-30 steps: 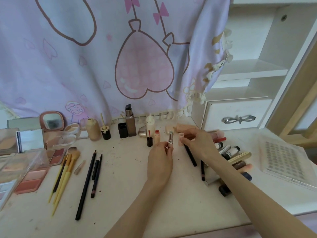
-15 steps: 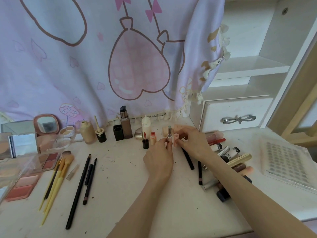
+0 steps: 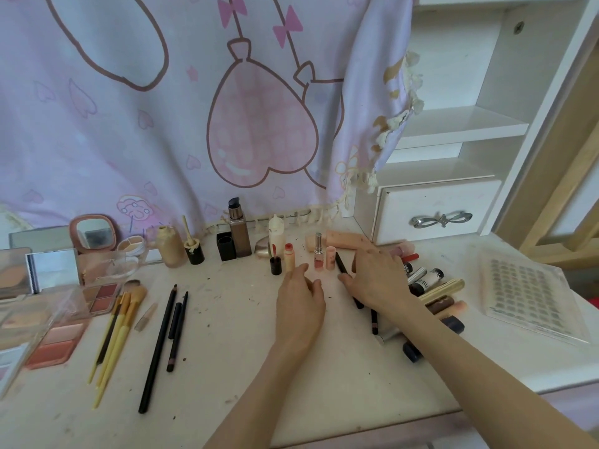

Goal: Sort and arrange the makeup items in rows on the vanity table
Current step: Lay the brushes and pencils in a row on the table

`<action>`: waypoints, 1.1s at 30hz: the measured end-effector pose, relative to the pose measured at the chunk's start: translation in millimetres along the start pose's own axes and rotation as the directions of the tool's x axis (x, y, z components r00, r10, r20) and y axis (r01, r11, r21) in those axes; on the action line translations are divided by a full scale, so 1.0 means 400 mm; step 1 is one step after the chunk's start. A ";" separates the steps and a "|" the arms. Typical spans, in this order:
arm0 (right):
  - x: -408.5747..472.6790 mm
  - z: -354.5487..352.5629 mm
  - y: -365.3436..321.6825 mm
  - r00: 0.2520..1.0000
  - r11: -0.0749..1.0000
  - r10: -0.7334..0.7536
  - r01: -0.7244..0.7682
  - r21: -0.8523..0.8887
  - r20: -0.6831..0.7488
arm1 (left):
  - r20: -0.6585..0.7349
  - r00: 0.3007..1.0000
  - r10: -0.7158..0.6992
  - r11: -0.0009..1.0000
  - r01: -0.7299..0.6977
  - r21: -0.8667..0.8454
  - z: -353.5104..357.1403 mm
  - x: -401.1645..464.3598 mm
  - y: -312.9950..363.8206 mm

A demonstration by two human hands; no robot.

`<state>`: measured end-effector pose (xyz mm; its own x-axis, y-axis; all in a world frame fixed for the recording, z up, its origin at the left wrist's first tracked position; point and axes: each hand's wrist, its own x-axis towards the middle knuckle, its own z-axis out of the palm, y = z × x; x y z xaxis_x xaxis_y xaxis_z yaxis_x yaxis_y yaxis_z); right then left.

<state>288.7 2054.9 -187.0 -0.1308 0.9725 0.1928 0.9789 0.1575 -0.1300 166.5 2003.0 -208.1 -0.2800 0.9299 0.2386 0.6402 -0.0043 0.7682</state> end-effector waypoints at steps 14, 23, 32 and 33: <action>-0.017 -0.050 -0.002 0.991 0.987 0.116 -0.107 0.122 -0.065 | 0.260 0.903 0.343 0.804 -0.425 0.415 -0.037 -0.079 -0.067; -0.113 -0.110 0.012 0.995 0.655 0.035 -0.094 0.750 0.095 | 0.316 0.896 0.313 0.889 -0.393 0.233 -0.065 -0.083 -0.070; -0.205 -0.072 -0.057 0.897 0.661 -0.261 -0.104 0.743 0.357 | 0.012 0.990 0.142 0.770 -0.103 -0.630 -0.152 -0.101 -0.046; -0.205 -0.071 -0.061 0.902 0.647 -0.265 -0.097 0.757 0.342 | 0.025 0.990 0.139 0.761 -0.090 -0.643 -0.153 -0.103 -0.049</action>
<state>280.1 1966.6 -171.9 -0.4312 0.8937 -0.1240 0.5268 0.1379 -0.8387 121.7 1942.4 -196.5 -0.1704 0.9292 0.3280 0.0524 -0.3238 0.9447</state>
